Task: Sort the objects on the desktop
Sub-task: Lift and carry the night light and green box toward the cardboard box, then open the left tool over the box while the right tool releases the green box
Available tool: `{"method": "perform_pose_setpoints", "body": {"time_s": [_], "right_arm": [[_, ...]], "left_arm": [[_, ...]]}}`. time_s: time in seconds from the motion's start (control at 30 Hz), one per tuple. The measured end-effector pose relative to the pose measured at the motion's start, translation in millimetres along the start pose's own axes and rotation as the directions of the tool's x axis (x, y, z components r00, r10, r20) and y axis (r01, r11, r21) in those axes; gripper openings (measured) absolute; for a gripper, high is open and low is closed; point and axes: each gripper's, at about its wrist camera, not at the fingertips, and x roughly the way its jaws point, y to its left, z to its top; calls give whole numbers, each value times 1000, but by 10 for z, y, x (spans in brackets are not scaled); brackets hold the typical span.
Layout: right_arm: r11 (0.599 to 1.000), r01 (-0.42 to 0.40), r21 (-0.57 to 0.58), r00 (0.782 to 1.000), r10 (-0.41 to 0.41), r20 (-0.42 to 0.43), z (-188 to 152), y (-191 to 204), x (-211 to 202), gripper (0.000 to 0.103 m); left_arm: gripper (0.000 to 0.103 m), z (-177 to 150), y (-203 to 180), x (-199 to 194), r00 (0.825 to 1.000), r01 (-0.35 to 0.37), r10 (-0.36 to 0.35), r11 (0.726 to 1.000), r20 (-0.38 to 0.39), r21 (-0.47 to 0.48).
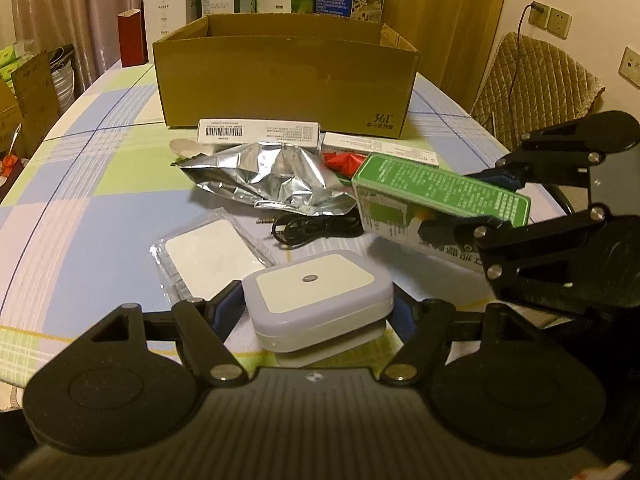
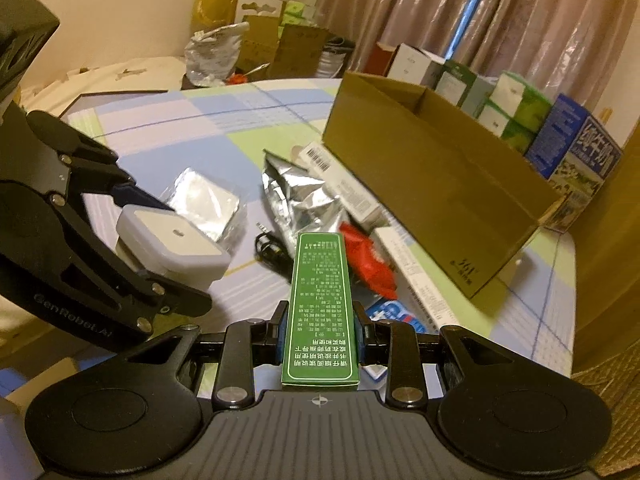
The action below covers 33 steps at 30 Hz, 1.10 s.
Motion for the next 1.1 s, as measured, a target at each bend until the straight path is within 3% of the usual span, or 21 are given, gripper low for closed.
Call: {"method": "perform_pose_setpoints", "body": {"time_s": [0.43, 0.83, 1.1], "right_arm": [[996, 41, 76, 994, -49, 96, 404, -403, -180, 27], [990, 95, 106, 977, -113, 182, 1110, -1086, -119, 27], [971, 105, 214, 976, -142, 166, 1498, -1709, 369, 27]], "left_arm": [[71, 549, 118, -60, 998, -5, 3, 1000, 65, 23], [71, 1685, 266, 79, 985, -24, 2, 992, 171, 123], [71, 2503, 559, 527, 984, 4, -16, 998, 177, 67]]}}
